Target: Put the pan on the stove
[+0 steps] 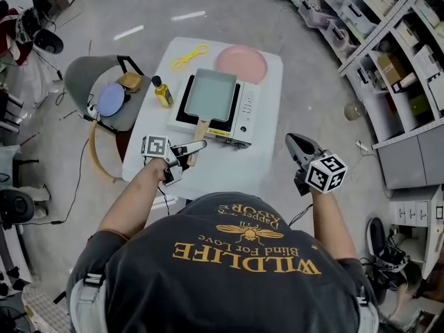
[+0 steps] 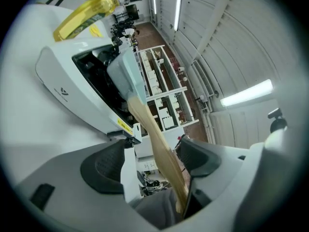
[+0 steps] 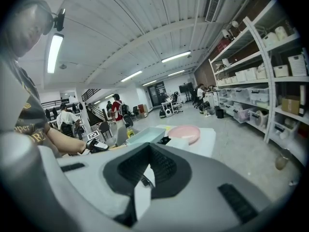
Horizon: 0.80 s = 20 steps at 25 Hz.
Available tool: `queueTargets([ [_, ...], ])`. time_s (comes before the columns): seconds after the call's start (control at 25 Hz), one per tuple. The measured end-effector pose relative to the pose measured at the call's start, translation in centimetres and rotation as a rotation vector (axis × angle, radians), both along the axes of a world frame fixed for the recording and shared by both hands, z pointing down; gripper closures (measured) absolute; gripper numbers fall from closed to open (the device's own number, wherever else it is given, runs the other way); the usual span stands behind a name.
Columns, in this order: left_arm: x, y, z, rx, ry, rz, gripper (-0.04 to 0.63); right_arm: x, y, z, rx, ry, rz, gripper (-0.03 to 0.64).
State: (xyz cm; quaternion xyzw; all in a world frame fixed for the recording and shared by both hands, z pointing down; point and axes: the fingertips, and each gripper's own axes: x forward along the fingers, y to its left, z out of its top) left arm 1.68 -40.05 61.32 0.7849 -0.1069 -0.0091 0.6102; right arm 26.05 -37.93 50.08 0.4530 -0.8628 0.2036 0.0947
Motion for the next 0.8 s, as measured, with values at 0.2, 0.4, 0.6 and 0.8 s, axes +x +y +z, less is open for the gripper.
queueTargets([
  [0.2,-4.3,-2.1,-2.1,0.074,-0.007,-0.147,0.232,0.5,0.0,-0.7,0.012,-0.002,0.005,0.615],
  [0.4,-7.5,-5.3,-5.5,0.352,-0.223,-0.255,0.238,1.2,-0.2,-1.4,0.030,-0.004,0.017,0.615],
  [0.6,-5.6,-6.3,-13.8,0.669,-0.238,-0.287,0.324,1.7,-0.5,-3.2,0.058,-0.052,0.042,0.615],
  [0.8,-1.8,-5.1,-19.8,0.917,-0.248,-0.253,0.439,2.6,-1.2,-6.1,0.119,-0.071,0.077,0.615],
])
